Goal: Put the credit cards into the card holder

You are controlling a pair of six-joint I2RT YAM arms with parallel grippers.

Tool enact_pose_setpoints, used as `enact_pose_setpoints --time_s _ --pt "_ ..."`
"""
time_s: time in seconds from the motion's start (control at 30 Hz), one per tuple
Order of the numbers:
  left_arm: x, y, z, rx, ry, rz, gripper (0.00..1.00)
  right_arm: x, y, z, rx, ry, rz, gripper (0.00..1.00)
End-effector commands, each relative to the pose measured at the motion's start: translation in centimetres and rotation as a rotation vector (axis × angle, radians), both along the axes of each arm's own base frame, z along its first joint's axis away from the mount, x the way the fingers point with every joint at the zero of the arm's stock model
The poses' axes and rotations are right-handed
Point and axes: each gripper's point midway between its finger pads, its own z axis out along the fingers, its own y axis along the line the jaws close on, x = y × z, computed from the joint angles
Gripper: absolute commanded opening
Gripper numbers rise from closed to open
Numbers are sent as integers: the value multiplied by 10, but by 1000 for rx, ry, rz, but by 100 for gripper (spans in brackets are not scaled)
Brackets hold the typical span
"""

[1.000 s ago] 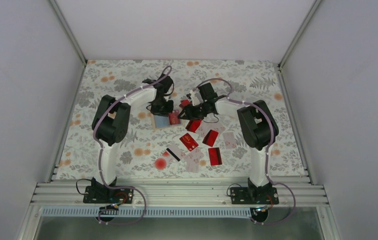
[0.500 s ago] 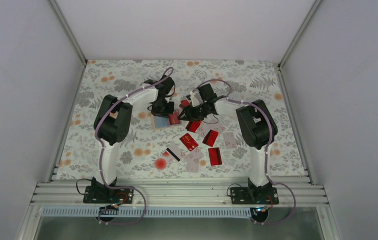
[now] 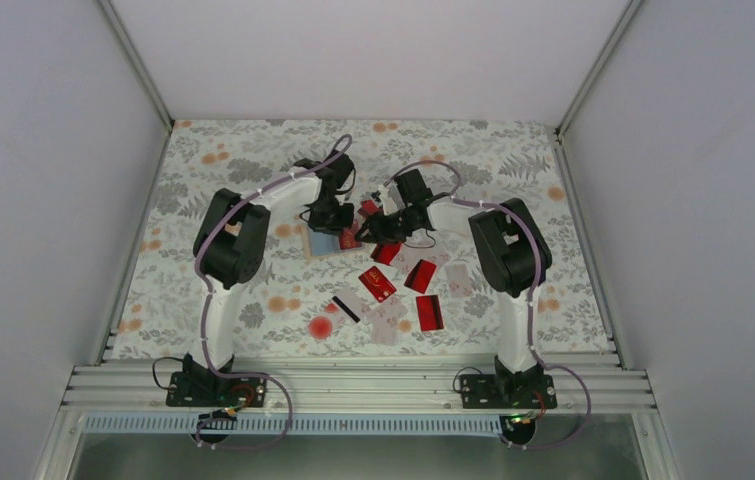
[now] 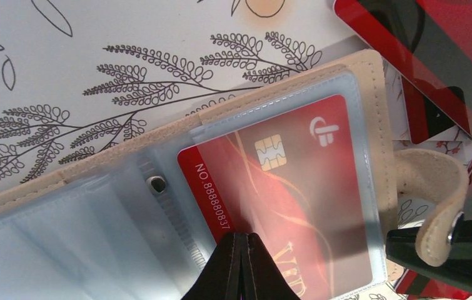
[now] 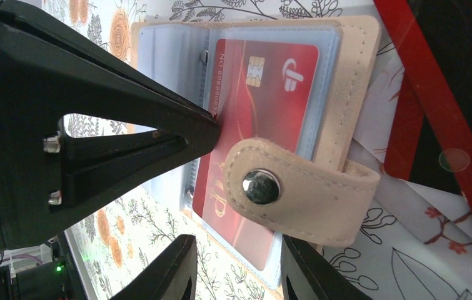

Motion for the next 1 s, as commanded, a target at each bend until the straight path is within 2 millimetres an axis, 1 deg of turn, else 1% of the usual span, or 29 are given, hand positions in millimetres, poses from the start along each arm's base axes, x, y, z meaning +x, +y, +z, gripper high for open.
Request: enact_pose_setpoints --time_s 0.0,0.17,0.33,0.47,0.57,0.67,0.8,0.87,0.9,0.97 --pt "3 2 10 18 -21 12 2 -2 5 3 16 -18 21 34" --pt "6 12 34 23 -75 28 2 -1 5 9 18 -25 19 34" --pt "3 27 47 29 -101 41 2 -2 5 11 16 -22 17 34" --pt "-8 34 42 29 -93 22 2 -2 5 7 10 -16 14 34" --pt "-15 38 32 30 -82 12 2 -1 5 8 9 -19 12 34" --pt "-19 38 26 23 -75 1 2 1 5 8 9 -19 11 35" --pt "-21 44 19 43 -67 3 2 2 6 7 9 -14 12 34" --pt "-20 49 22 53 -85 11 3 3 5 10 -2 -25 11 34" --pt "-18 52 27 53 -104 16 3 4 4 13 -11 -33 9 34" --pt "-14 56 37 47 -143 27 7 7 2 26 -21 -67 6 35"
